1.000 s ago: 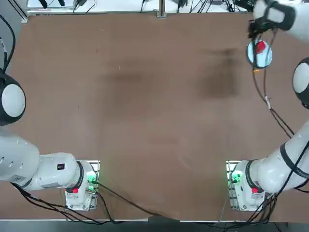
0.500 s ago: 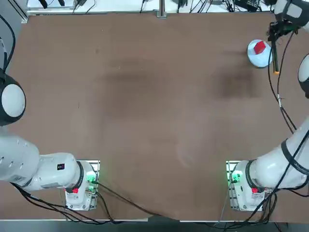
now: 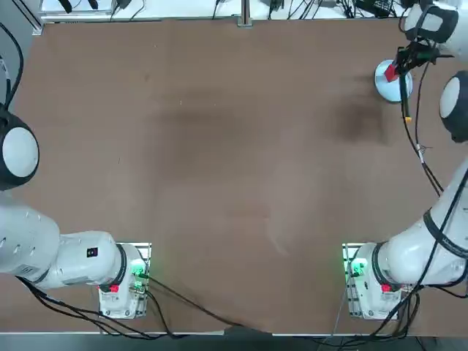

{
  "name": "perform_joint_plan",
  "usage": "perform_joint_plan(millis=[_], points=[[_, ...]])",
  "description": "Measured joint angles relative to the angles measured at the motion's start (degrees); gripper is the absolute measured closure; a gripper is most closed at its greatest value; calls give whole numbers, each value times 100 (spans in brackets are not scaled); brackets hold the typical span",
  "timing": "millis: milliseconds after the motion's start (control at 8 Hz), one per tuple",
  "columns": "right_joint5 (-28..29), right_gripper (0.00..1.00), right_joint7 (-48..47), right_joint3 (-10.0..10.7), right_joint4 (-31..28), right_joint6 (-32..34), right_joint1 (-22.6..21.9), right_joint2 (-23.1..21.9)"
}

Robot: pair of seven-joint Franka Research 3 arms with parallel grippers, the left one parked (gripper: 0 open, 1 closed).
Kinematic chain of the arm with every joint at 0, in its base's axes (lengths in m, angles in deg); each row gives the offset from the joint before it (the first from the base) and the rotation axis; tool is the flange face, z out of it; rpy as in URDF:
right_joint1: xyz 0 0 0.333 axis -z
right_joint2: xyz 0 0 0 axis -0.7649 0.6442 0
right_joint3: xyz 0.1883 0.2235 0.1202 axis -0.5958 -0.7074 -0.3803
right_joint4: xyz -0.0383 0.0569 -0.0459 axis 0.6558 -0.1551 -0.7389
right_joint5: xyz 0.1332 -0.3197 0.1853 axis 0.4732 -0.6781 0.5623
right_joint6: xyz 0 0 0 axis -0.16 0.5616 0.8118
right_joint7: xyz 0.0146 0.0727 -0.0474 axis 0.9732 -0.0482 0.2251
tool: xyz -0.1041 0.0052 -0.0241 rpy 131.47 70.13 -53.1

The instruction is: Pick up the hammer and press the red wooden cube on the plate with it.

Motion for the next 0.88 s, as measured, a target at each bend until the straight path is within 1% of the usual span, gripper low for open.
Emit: perform_joint_plan(millis=[250, 500, 750, 875], points=[[47, 79, 28, -6, 33, -157, 33, 139], [46, 79, 114, -15, 285, -46, 24, 97], [29, 79, 376, 12, 803, 623, 73, -37], [28, 79, 510, 18, 971, 858, 162, -76]])
